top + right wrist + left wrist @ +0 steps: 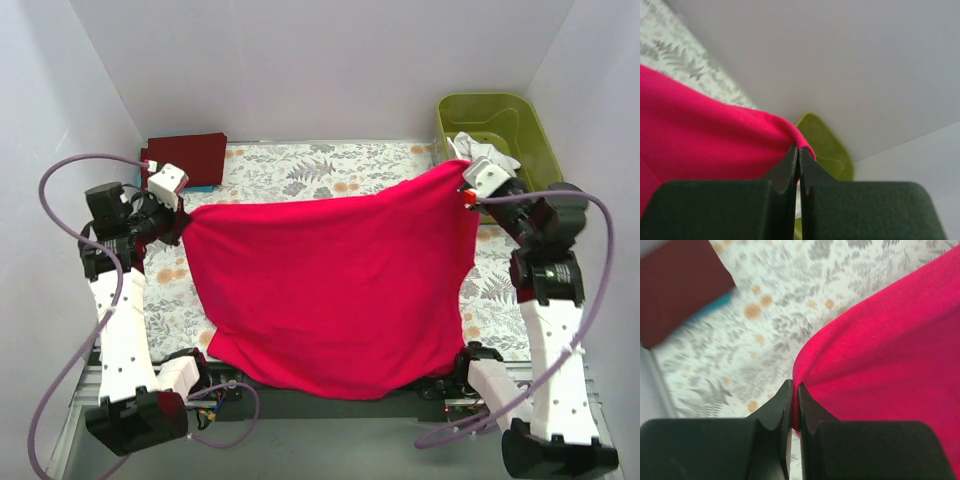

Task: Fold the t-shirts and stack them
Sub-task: Flatten the tshirt out, then fold the tshirt

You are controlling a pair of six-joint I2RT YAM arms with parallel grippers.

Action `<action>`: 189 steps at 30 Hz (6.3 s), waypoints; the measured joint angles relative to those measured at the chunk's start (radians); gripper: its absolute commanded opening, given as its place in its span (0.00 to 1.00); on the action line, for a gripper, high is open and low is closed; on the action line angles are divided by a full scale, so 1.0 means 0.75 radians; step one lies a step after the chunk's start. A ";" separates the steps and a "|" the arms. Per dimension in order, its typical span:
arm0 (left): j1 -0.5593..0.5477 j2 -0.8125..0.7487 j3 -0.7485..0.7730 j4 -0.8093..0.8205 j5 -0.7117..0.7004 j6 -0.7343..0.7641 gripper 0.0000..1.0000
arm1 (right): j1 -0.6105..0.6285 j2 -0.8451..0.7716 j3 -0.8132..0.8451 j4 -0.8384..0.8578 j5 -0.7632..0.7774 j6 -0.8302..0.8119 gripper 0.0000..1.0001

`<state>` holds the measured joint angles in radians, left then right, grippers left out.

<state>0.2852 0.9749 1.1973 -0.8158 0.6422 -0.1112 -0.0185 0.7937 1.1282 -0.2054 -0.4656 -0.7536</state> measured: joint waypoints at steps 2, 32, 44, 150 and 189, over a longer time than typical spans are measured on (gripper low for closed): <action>-0.001 0.065 -0.100 0.031 -0.006 -0.034 0.00 | 0.000 0.067 -0.083 0.022 -0.022 -0.011 0.01; -0.123 1.473 0.541 0.477 -0.144 -0.237 0.00 | 0.109 1.359 0.388 0.356 -0.045 -0.047 0.01; -0.133 1.508 0.550 0.515 -0.153 -0.212 0.00 | 0.150 1.419 0.426 0.358 -0.011 -0.049 0.01; -0.689 1.016 -0.035 0.321 0.143 -0.231 0.47 | 0.182 1.808 0.812 -1.066 -0.003 0.030 0.73; -0.662 0.907 -0.069 0.285 0.142 -0.171 0.46 | 0.415 1.373 0.235 -1.301 -0.167 -0.096 0.01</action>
<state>-0.2115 1.6554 1.1458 -0.6022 0.7490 -0.2394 0.2928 1.8233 1.3045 -1.1812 -0.5911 -0.8257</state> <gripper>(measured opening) 0.464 0.021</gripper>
